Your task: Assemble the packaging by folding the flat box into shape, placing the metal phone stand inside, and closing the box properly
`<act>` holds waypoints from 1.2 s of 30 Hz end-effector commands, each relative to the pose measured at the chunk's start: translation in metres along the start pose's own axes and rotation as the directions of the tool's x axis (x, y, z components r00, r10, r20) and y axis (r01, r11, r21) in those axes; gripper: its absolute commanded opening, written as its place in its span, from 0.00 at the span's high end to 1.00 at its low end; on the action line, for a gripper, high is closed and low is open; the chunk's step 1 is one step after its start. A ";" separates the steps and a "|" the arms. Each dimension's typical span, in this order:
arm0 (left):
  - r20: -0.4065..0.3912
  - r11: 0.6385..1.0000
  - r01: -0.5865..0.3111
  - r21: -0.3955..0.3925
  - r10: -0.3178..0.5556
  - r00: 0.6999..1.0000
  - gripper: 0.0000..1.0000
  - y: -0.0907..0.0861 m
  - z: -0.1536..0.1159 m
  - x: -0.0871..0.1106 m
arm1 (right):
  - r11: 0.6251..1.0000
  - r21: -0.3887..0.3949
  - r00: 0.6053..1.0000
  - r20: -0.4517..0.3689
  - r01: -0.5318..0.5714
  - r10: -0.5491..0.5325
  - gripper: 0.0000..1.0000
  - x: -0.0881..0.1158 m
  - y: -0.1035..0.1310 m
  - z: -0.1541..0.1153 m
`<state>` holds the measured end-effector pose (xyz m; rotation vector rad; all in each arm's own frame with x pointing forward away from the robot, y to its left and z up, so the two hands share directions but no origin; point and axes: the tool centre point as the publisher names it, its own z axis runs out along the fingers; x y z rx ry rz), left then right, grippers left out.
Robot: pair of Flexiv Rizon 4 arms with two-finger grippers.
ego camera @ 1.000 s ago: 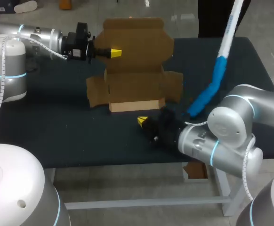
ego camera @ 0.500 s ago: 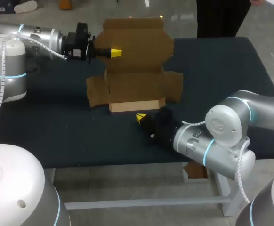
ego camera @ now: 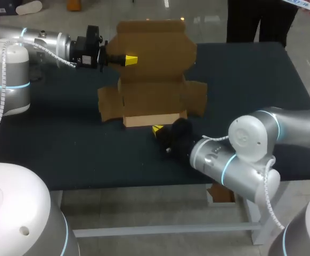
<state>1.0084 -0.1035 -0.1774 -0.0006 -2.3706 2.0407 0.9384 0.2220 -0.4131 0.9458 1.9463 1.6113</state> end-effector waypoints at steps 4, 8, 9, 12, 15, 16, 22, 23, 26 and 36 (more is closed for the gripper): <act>-0.005 1.000 -0.001 0.002 0.001 1.000 1.00 0.002 0.000 0.000 | 0.999 0.041 0.998 0.069 -0.017 0.015 1.00 -0.003 0.002 0.008; -0.005 1.000 -0.001 0.002 0.001 1.000 1.00 0.002 0.000 0.000 | 0.997 0.067 0.997 0.066 -0.033 0.029 1.00 -0.008 0.002 0.012; -0.005 1.000 -0.001 0.002 0.001 1.000 1.00 0.002 0.000 0.000 | 0.997 0.067 0.997 0.067 -0.032 0.028 1.00 -0.008 0.002 0.012; -0.005 1.000 -0.001 0.002 0.001 1.000 1.00 0.002 0.000 0.000 | 0.997 0.078 0.998 0.065 -0.026 0.021 1.00 -0.009 0.006 0.014; -0.005 1.000 -0.001 0.002 0.001 1.000 1.00 0.002 0.000 0.000 | 0.996 0.089 0.998 0.064 -0.032 0.026 1.00 -0.010 0.007 0.016; -0.005 1.000 -0.001 0.002 0.001 1.000 1.00 0.002 0.000 0.000 | 0.995 0.094 0.998 0.064 -0.034 0.028 1.00 -0.010 0.007 0.016; -0.005 1.000 -0.001 0.002 0.001 1.000 1.00 0.002 0.000 0.000 | 0.993 0.110 0.997 0.070 -0.044 0.036 1.00 -0.012 0.001 0.018; -0.005 1.000 -0.001 0.002 0.001 1.000 1.00 0.002 0.000 0.000 | 0.993 0.112 0.997 0.072 -0.044 0.036 1.00 -0.012 0.000 0.018; -0.005 1.000 -0.001 0.002 0.001 1.000 1.00 0.002 0.000 0.000 | 0.992 0.118 0.997 0.075 -0.041 0.032 1.00 -0.012 0.000 0.020; -0.005 1.000 -0.001 0.002 0.001 1.000 1.00 0.002 0.000 0.000 | 0.989 0.144 0.995 0.092 -0.040 0.027 1.00 -0.017 -0.007 0.023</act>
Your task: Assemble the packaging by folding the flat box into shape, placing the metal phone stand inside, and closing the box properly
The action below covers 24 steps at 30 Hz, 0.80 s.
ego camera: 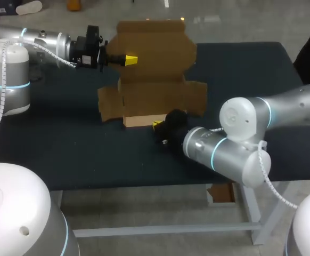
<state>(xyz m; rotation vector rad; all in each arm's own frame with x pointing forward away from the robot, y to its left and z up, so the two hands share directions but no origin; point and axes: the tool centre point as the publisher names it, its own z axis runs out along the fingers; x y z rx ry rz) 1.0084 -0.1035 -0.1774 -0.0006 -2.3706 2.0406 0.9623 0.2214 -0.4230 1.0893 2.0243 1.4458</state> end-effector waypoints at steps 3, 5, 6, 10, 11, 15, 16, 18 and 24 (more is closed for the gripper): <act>-0.005 1.000 -0.001 0.002 0.001 1.000 1.00 0.002 0.000 0.000 | 1.000 0.000 1.000 0.017 -0.001 0.001 1.00 0.000 -0.003 0.005; -0.005 1.000 -0.001 0.002 0.001 1.000 1.00 0.002 0.000 0.000 | 1.000 -0.003 1.000 0.019 -0.001 0.001 1.00 0.000 -0.003 0.005; -0.005 1.000 -0.001 0.002 0.001 1.000 1.00 0.002 0.000 0.000 | 1.000 -0.003 1.000 0.020 0.000 0.000 1.00 0.000 -0.003 0.005; -0.005 1.000 -0.001 0.002 0.001 1.000 1.00 0.002 0.000 0.000 | 1.000 -0.006 1.000 0.025 -0.003 0.003 1.00 -0.002 -0.002 0.006; -0.005 1.000 -0.001 0.002 0.001 1.000 1.00 0.002 0.000 0.000 | 1.000 -0.007 1.000 0.025 -0.004 0.004 1.00 -0.003 -0.002 0.005; -0.005 1.000 -0.001 0.002 0.001 1.000 1.00 0.002 0.000 0.000 | 1.000 -0.007 1.000 0.029 -0.004 0.004 1.00 -0.004 -0.002 0.006; -0.005 1.000 -0.001 0.002 0.001 1.000 1.00 0.002 0.000 0.000 | 1.000 -0.006 1.000 0.030 -0.005 0.005 1.00 -0.005 -0.003 0.007; -0.005 1.000 -0.001 0.002 0.001 1.000 1.00 0.002 0.000 0.000 | 1.000 -0.002 0.999 0.032 -0.009 0.009 1.00 -0.006 -0.005 0.008; -0.005 1.000 -0.001 0.002 0.001 1.000 1.00 0.002 0.000 0.000 | 1.000 -0.001 0.999 0.034 -0.014 0.014 1.00 -0.006 -0.006 0.010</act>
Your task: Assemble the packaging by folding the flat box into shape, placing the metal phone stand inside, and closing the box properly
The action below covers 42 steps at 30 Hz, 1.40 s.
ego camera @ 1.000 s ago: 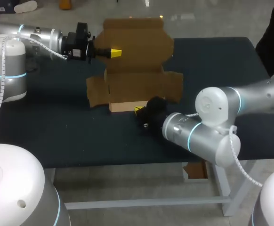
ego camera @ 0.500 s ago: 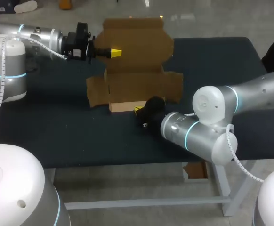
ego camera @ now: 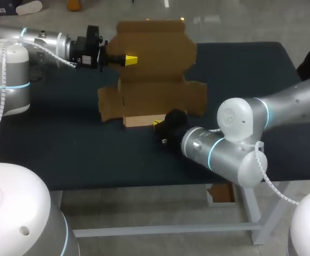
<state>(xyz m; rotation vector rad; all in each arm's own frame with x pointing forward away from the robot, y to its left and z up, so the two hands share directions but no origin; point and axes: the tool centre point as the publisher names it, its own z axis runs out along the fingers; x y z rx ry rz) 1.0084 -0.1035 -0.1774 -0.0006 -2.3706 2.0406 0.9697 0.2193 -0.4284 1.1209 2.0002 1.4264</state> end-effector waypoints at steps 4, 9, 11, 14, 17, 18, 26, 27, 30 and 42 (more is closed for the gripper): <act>-0.005 1.000 -0.001 0.002 0.001 1.000 1.00 0.002 0.000 0.000 | 1.000 0.005 1.000 0.005 -0.005 0.005 1.00 -0.001 -0.006 0.006; -0.005 1.000 -0.001 0.002 0.001 1.000 1.00 0.002 0.000 0.000 | 1.000 0.004 1.000 0.012 -0.013 0.012 1.00 -0.002 -0.007 0.007; -0.005 1.000 -0.001 0.002 0.001 1.000 1.00 0.002 0.000 0.000 | 1.000 -0.008 1.000 0.013 -0.021 0.021 1.00 -0.003 -0.007 0.006; -0.005 1.000 -0.001 0.002 0.001 1.000 1.00 0.002 0.000 0.000 | 1.000 -0.008 1.000 0.013 -0.021 0.021 1.00 -0.003 -0.007 0.006; -0.009 1.000 0.003 -0.001 -0.003 1.000 1.00 0.003 0.000 0.001 | 1.000 -0.008 1.000 0.013 -0.021 0.021 1.00 -0.003 -0.007 0.006; -0.009 1.000 0.003 -0.004 -0.003 1.000 1.00 0.003 0.000 0.001 | 1.000 -0.008 1.000 0.013 -0.021 0.021 1.00 -0.003 -0.007 0.006; -0.012 1.000 0.011 -0.013 -0.011 1.000 1.00 0.007 0.001 0.008 | 1.000 -0.008 1.000 0.013 -0.021 0.021 1.00 -0.003 -0.007 0.006; -0.012 1.000 0.012 -0.015 -0.012 1.000 1.00 0.008 0.002 0.009 | 1.000 -0.008 1.000 0.013 -0.021 0.021 1.00 -0.003 -0.007 0.006; -0.011 1.000 0.014 -0.017 -0.015 1.000 1.00 0.011 0.003 0.013 | 1.000 -0.008 1.000 0.013 -0.021 0.021 1.00 -0.003 -0.007 0.006; -0.027 0.999 0.004 -0.032 -0.005 1.000 1.00 0.021 0.011 0.025 | 1.000 -0.008 1.000 0.013 -0.021 0.021 1.00 -0.003 -0.007 0.006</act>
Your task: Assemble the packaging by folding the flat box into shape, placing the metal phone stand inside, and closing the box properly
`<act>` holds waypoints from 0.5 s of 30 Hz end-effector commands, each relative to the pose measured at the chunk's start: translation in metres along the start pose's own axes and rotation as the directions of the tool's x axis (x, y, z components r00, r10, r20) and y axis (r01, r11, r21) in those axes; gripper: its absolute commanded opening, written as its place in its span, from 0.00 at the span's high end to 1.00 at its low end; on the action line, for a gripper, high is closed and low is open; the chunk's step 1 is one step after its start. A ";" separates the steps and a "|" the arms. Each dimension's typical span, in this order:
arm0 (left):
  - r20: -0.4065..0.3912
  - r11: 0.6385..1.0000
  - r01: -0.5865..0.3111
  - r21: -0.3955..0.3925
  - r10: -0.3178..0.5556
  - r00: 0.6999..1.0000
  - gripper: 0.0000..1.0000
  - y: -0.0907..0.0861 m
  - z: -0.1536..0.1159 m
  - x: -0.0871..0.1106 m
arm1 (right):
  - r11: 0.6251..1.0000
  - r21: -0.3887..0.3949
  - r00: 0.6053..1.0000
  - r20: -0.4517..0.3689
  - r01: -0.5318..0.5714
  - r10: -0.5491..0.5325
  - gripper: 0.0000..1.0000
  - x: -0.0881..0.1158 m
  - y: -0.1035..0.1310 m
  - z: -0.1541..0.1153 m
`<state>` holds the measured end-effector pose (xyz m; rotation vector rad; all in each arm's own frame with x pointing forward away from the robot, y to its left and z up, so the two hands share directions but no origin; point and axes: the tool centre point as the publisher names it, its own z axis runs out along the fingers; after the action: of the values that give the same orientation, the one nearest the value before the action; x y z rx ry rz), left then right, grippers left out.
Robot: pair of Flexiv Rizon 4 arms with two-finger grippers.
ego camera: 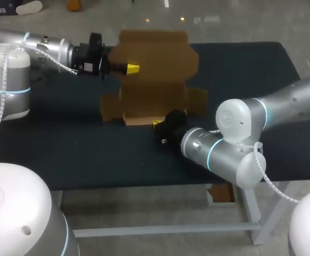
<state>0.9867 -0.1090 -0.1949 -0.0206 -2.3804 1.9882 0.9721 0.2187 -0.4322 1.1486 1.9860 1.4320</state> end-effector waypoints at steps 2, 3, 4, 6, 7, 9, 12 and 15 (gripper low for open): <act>-0.004 1.000 -0.009 -0.001 0.009 1.000 1.00 0.006 0.003 0.006 | 1.000 -0.006 1.000 0.004 0.000 0.000 1.00 -0.001 -0.004 0.003; -0.007 1.000 -0.011 0.001 0.011 1.000 1.00 0.007 0.004 0.006 | 1.000 -0.006 1.000 0.004 0.000 0.000 1.00 -0.001 -0.004 0.003; -0.008 1.000 -0.011 0.002 0.011 1.000 1.00 0.008 0.004 0.007 | 1.000 -0.006 1.000 0.004 0.000 0.000 1.00 -0.001 -0.004 0.003; -0.012 1.000 -0.012 0.005 0.012 1.000 1.00 0.010 0.005 0.008 | 1.000 -0.006 1.000 0.004 0.000 0.000 1.00 -0.001 -0.004 0.003; -0.013 1.000 -0.012 0.005 0.012 1.000 1.00 0.011 0.006 0.009 | 1.000 -0.006 1.000 0.004 0.000 0.000 1.00 -0.001 -0.004 0.003; -0.014 1.000 -0.020 0.007 0.020 1.000 1.00 0.012 0.006 0.010 | 1.000 -0.006 1.000 0.004 0.000 0.000 1.00 -0.001 -0.004 0.003; -0.012 0.999 -0.046 0.012 0.046 0.999 1.00 0.013 0.006 0.015 | 1.000 -0.006 1.000 0.004 0.000 0.000 1.00 -0.001 -0.004 0.003; -0.011 0.999 -0.050 0.011 0.050 0.999 1.00 0.014 0.007 0.017 | 1.000 -0.006 1.000 0.004 0.000 0.000 1.00 -0.001 -0.004 0.003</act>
<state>0.9729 -0.1115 -0.2055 -0.0961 -2.3837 2.0116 0.9724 0.2186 -0.4325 1.1487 1.9856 1.4317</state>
